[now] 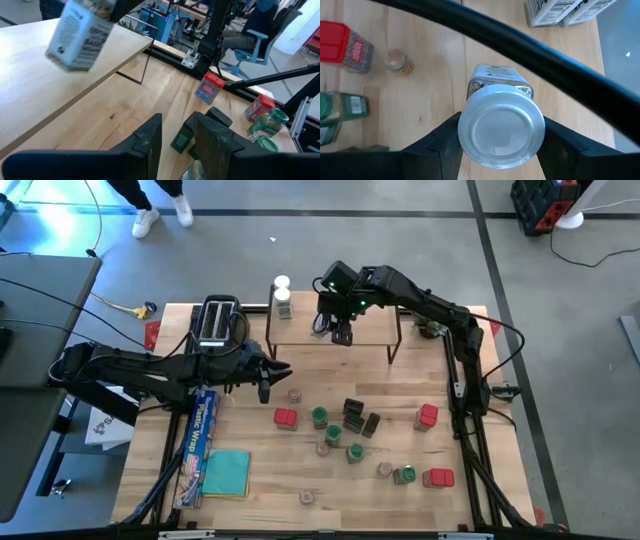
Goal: Shelf spices
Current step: Put the white seasoning bottle on the shelf aligned with the other white seasoning bottle
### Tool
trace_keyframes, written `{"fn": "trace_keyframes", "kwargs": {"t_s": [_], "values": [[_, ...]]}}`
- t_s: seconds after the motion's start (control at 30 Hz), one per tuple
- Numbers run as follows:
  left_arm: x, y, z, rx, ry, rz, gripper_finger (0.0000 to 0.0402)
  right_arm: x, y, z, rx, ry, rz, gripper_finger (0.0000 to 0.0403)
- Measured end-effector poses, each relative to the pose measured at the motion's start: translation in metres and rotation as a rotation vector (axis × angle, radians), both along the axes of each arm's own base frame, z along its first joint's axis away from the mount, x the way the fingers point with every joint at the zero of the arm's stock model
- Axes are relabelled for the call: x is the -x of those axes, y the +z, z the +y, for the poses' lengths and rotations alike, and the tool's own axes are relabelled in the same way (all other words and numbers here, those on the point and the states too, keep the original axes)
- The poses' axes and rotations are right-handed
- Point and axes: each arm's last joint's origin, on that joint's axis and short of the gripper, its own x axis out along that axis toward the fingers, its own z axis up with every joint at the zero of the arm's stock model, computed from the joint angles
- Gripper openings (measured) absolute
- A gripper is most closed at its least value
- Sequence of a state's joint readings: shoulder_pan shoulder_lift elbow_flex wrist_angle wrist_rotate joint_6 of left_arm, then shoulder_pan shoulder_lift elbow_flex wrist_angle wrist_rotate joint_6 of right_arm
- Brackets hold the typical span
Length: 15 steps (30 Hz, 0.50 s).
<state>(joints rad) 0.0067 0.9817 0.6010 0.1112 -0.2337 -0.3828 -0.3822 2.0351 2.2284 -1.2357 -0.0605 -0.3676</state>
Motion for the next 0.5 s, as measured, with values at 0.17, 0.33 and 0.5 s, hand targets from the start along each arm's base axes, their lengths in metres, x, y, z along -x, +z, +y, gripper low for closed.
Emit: {"fn": "trace_keyframes", "kwargs": {"t_s": [0.17, 0.33, 0.5], "values": [[0.0001, -0.0005, -0.0001, 0.0, -0.001, 0.005, 0.0107, -0.0041, -0.0071, -0.0037, -0.002, -0.005, 0.012, 0.0202], [0.0, -0.0003, -0.0005, -0.003, -0.017, 0.003, 0.0107, -0.0058, -0.0072, -0.0047, 0.004, -0.007, 0.0, 0.0231], [0.0, -0.0004, -0.0005, -0.006, -0.018, 0.004, 0.0107, -0.0074, -0.0062, -0.0052, 0.006, -0.014, -0.02, 0.0256]]}}
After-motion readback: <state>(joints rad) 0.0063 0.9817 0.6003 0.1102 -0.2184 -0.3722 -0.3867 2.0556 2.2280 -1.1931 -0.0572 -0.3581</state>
